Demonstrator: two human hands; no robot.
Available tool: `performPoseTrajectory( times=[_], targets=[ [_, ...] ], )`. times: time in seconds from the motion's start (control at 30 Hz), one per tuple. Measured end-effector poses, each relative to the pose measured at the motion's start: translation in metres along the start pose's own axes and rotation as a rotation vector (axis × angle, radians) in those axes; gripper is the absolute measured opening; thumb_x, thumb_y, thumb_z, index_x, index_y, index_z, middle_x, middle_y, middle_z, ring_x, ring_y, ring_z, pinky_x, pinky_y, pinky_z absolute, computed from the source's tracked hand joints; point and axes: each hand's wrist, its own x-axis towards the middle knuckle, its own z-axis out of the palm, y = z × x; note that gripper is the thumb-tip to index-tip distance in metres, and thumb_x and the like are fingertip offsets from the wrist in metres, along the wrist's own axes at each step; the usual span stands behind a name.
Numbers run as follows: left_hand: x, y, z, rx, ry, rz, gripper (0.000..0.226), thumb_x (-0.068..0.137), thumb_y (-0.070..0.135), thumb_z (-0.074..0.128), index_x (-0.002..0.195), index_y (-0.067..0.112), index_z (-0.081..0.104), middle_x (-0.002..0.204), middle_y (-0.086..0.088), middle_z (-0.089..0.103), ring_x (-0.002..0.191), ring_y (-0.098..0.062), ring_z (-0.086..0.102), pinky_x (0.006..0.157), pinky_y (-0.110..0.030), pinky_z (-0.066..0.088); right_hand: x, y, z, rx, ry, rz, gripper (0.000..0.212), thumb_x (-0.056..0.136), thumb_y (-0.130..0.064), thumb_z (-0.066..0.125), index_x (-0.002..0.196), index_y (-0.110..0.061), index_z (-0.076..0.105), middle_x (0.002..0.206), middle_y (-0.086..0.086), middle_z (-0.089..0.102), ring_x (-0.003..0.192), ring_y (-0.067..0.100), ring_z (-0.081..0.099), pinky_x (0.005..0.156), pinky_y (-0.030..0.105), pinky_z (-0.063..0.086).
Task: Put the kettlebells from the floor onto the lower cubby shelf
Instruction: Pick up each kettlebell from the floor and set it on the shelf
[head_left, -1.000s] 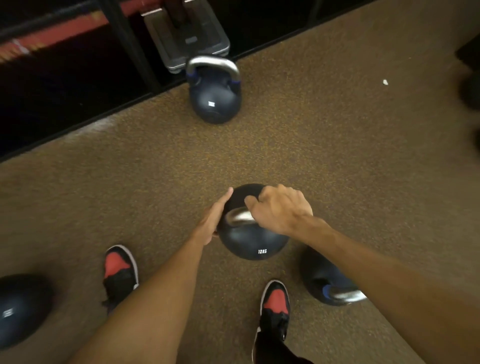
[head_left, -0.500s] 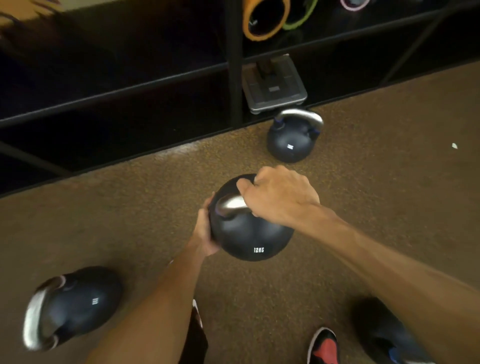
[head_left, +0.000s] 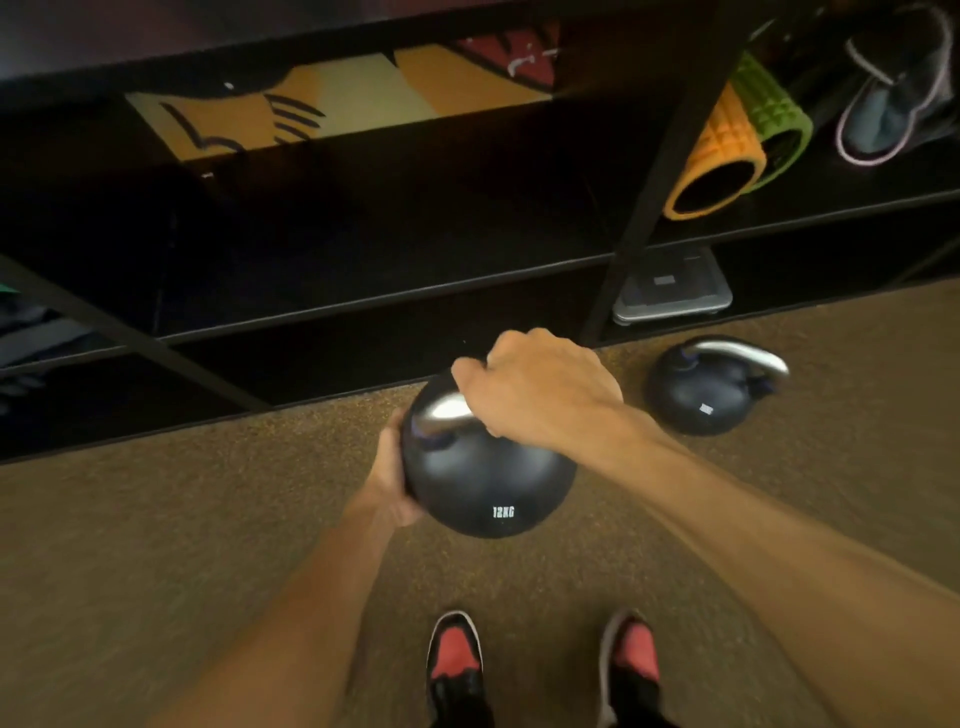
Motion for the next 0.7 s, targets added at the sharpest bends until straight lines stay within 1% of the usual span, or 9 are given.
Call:
performPoseTrajectory(
  times=[0.03, 0.1, 0.23, 0.3, 0.4, 0.47, 0.53, 0.63, 0.7],
  targets=[
    [0.001, 0.015, -0.004, -0.023, 0.011, 0.011, 0.062, 0.101, 0.063, 0.038, 0.105, 0.013, 0.075, 0.081, -0.012, 0.081, 0.067, -0.027, 0.078, 0.07, -0.038, 0.051, 0.012, -0.011, -0.004, -0.004, -0.004, -0.018, 0.048, 0.098, -0.044, 0.044, 0.067, -0.017, 0.069, 0.066, -0.002, 0.072, 0.065, 0.019, 0.065, 0.063, 0.032, 0.049],
    [0.0, 0.037, -0.007, -0.063, 0.017, 0.024, 0.061, 0.101, 0.063, 0.039, 0.1, 0.014, 0.074, 0.077, -0.011, 0.08, 0.062, -0.025, 0.078, 0.07, -0.038, 0.05, 0.03, -0.027, -0.011, -0.003, -0.006, -0.041, 0.05, 0.097, -0.044, 0.044, 0.063, -0.016, 0.069, 0.064, -0.002, 0.072, 0.064, 0.02, 0.068, 0.07, 0.036, 0.055],
    [0.0, 0.076, -0.003, -0.154, 0.019, 0.095, 0.059, 0.1, 0.064, 0.041, 0.098, 0.014, 0.071, 0.071, -0.011, 0.079, 0.054, -0.025, 0.076, 0.069, -0.039, 0.047, 0.069, -0.051, -0.025, -0.03, 0.005, -0.129, 0.045, 0.095, -0.045, 0.043, 0.07, -0.017, 0.067, 0.073, 0.001, 0.073, 0.069, 0.023, 0.068, 0.073, 0.04, 0.057],
    [0.007, 0.088, -0.005, -0.204, 0.037, 0.13, 0.059, 0.099, 0.065, 0.041, 0.1, 0.014, 0.072, 0.074, -0.012, 0.08, 0.055, -0.026, 0.076, 0.069, -0.039, 0.048, 0.083, -0.06, -0.032, -0.047, -0.005, -0.193, 0.045, 0.096, -0.044, 0.044, 0.069, -0.016, 0.068, 0.068, 0.0, 0.072, 0.067, 0.022, 0.068, 0.073, 0.04, 0.058],
    [0.019, 0.102, -0.006, -0.269, 0.07, 0.196, 0.06, 0.096, 0.068, 0.043, 0.108, 0.017, 0.074, 0.093, -0.013, 0.082, 0.07, -0.029, 0.08, 0.069, -0.038, 0.055, 0.101, -0.069, -0.041, -0.076, -0.004, -0.279, 0.045, 0.096, -0.043, 0.044, 0.07, -0.015, 0.068, 0.066, 0.0, 0.072, 0.066, 0.022, 0.068, 0.074, 0.041, 0.058],
    [0.024, 0.11, -0.005, -0.307, 0.086, 0.218, 0.06, 0.095, 0.067, 0.044, 0.108, 0.019, 0.076, 0.095, -0.012, 0.082, 0.085, -0.031, 0.078, 0.074, -0.04, 0.056, 0.113, -0.074, -0.043, -0.088, 0.024, -0.33, 0.042, 0.096, -0.043, 0.045, 0.07, -0.017, 0.065, 0.067, 0.0, 0.071, 0.065, 0.022, 0.067, 0.074, 0.042, 0.058],
    [0.029, 0.116, -0.006, -0.34, 0.116, 0.252, 0.058, 0.096, 0.064, 0.044, 0.107, 0.019, 0.078, 0.098, -0.011, 0.082, 0.094, -0.031, 0.075, 0.082, -0.042, 0.056, 0.123, -0.079, -0.043, -0.089, 0.061, -0.368, 0.042, 0.096, -0.043, 0.045, 0.069, -0.017, 0.064, 0.065, 0.0, 0.069, 0.063, 0.022, 0.066, 0.074, 0.043, 0.059],
    [0.041, 0.129, -0.013, -0.373, 0.125, 0.318, 0.056, 0.094, 0.062, 0.047, 0.111, 0.019, 0.079, 0.115, -0.013, 0.079, 0.109, -0.033, 0.073, 0.101, -0.047, 0.054, 0.137, -0.091, -0.04, -0.107, 0.139, -0.414, 0.046, 0.096, -0.044, 0.045, 0.064, -0.017, 0.064, 0.061, -0.001, 0.068, 0.061, 0.02, 0.065, 0.072, 0.042, 0.058],
    [0.051, 0.134, -0.019, -0.399, 0.128, 0.378, 0.054, 0.094, 0.059, 0.048, 0.114, 0.019, 0.078, 0.12, -0.013, 0.077, 0.116, -0.034, 0.071, 0.106, -0.05, 0.051, 0.146, -0.099, -0.035, -0.112, 0.18, -0.435, 0.047, 0.095, -0.044, 0.046, 0.062, -0.017, 0.064, 0.061, -0.001, 0.067, 0.06, 0.02, 0.065, 0.072, 0.041, 0.058]
  ],
)
